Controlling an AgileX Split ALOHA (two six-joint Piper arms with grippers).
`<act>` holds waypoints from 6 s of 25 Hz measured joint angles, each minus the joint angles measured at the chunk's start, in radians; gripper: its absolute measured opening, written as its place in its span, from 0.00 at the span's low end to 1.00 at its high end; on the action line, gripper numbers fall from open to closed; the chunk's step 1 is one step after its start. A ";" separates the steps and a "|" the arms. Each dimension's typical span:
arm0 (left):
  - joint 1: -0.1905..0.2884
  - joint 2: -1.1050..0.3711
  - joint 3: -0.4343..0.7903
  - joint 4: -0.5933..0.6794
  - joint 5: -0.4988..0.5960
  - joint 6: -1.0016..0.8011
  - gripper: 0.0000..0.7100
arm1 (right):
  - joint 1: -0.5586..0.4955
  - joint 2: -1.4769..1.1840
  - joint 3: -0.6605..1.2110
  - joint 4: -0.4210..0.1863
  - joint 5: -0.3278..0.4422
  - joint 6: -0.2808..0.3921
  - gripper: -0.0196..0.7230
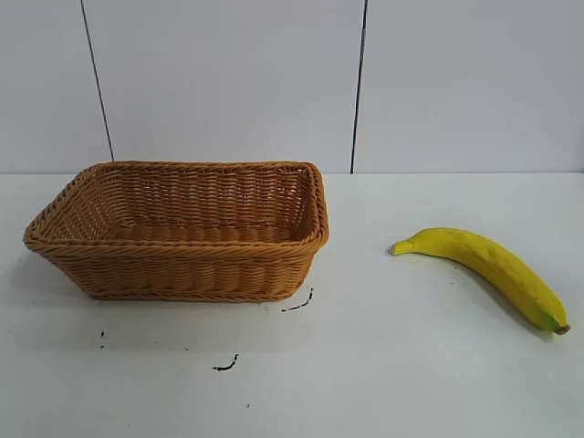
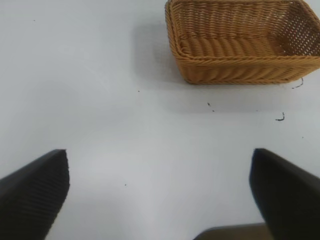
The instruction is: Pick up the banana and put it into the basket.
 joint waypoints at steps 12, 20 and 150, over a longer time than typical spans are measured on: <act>0.000 0.000 0.000 0.000 0.000 0.000 0.98 | 0.000 0.617 -0.401 0.044 -0.023 -0.305 0.96; 0.000 0.000 0.000 0.000 0.000 0.000 0.98 | 0.000 0.849 -0.504 0.048 -0.137 -0.394 0.96; 0.000 0.000 0.000 -0.001 0.000 0.000 0.98 | 0.231 1.383 -1.427 -0.067 0.116 0.064 0.95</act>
